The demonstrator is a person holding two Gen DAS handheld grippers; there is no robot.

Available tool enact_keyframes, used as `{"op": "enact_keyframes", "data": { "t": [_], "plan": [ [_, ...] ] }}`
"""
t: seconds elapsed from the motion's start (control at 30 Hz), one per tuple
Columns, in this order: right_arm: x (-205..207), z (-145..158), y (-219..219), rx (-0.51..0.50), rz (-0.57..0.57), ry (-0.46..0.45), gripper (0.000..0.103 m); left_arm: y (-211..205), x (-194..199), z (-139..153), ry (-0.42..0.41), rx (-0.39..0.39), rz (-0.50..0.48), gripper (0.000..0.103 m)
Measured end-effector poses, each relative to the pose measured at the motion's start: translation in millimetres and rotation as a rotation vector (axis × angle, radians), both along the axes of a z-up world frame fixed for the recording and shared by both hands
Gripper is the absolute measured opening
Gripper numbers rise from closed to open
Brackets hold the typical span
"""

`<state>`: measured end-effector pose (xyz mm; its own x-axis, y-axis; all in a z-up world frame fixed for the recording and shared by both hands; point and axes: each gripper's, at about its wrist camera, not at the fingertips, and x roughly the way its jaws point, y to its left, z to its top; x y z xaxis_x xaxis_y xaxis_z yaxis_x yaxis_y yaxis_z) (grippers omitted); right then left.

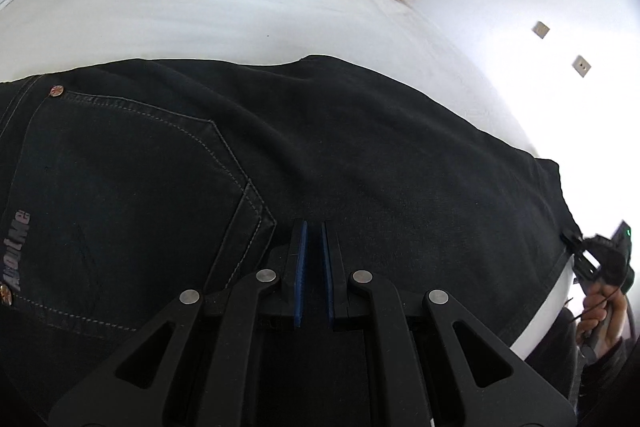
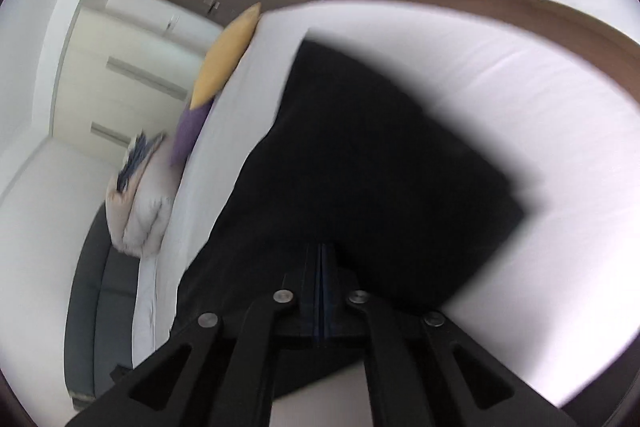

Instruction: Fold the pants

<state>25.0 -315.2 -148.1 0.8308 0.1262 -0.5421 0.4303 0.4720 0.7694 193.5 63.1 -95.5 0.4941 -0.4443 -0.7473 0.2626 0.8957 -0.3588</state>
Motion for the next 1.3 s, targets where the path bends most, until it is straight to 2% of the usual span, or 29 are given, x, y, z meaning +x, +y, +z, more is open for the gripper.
{"op": "enact_keyframes", "data": {
  "t": [0.07,0.17,0.2,0.27,0.3,0.4,0.47,0.63,0.77,0.87,0.93,1.0,1.03,1.07,1.13,1.23,1.3],
  "plan": [
    [-28.4,8.7,-16.4,-0.006,-0.060,-0.030,0.002,-3.5,2.2,6.0,-0.005,0.001,0.020,0.007],
    [-85.7,30.3,-29.9,-0.041,-0.177,-0.047,0.056,-19.9,-0.5,16.2,-0.036,-0.029,0.001,0.007],
    [-95.2,31.8,-31.5,-0.022,-0.199,-0.067,0.057,-23.7,-2.4,17.9,-0.036,-0.028,-0.011,0.007],
    [-97.0,30.4,-33.4,0.039,-0.174,-0.099,0.057,-37.3,-4.2,15.3,-0.020,-0.019,-0.041,0.007],
    [-78.6,34.1,-24.3,0.045,-0.162,-0.097,0.057,-41.2,-4.9,12.7,-0.010,-0.010,-0.047,0.007],
    [-54.7,20.6,-10.0,0.082,-0.124,-0.035,0.056,-45.5,-9.9,0.5,-0.003,-0.024,-0.044,0.007],
    [-68.8,8.1,-8.5,0.095,-0.156,-0.032,0.050,-39.5,-9.9,-2.3,0.014,-0.050,-0.043,0.007],
    [-64.1,8.9,-5.6,0.166,-0.141,-0.067,0.052,-46.9,-11.5,-16.9,0.016,-0.035,-0.043,0.007],
    [-53.0,5.0,-1.9,0.173,-0.134,-0.073,0.052,-49.1,-15.4,-17.5,0.022,-0.051,-0.048,0.007],
    [-45.8,-1.3,-6.6,0.204,-0.167,-0.090,0.045,-37.8,-18.6,-16.3,0.024,-0.056,-0.053,0.007],
    [-38.2,0.8,-9.0,0.188,-0.164,-0.096,0.036,-41.4,-19.2,-17.7,0.023,-0.056,-0.052,0.007],
    [-29.7,0.9,-10.1,0.189,-0.162,-0.081,0.014,-38.0,-19.2,-17.6,0.022,-0.062,-0.054,0.007],
    [-26.9,1.0,-9.9,0.191,-0.166,-0.073,0.014,-36.2,-19.2,-17.3,0.021,-0.066,-0.056,0.007],
    [-26.0,3.2,-8.2,0.180,-0.175,-0.062,0.012,-34.6,-19.4,-17.5,0.023,-0.071,-0.056,0.007],
    [-20.5,20.6,4.3,0.086,-0.153,-0.055,0.011,-31.8,-19.2,-16.1,0.025,-0.077,-0.053,0.007],
    [-7.2,60.4,39.9,-0.139,-0.065,-0.045,0.011,-32.7,-20.2,-10.2,0.032,-0.080,-0.039,0.007],
    [7.5,87.3,80.2,-0.319,0.035,-0.042,0.010,-33.6,-21.1,-4.4,0.032,-0.121,-0.042,0.007]
  ]
}}
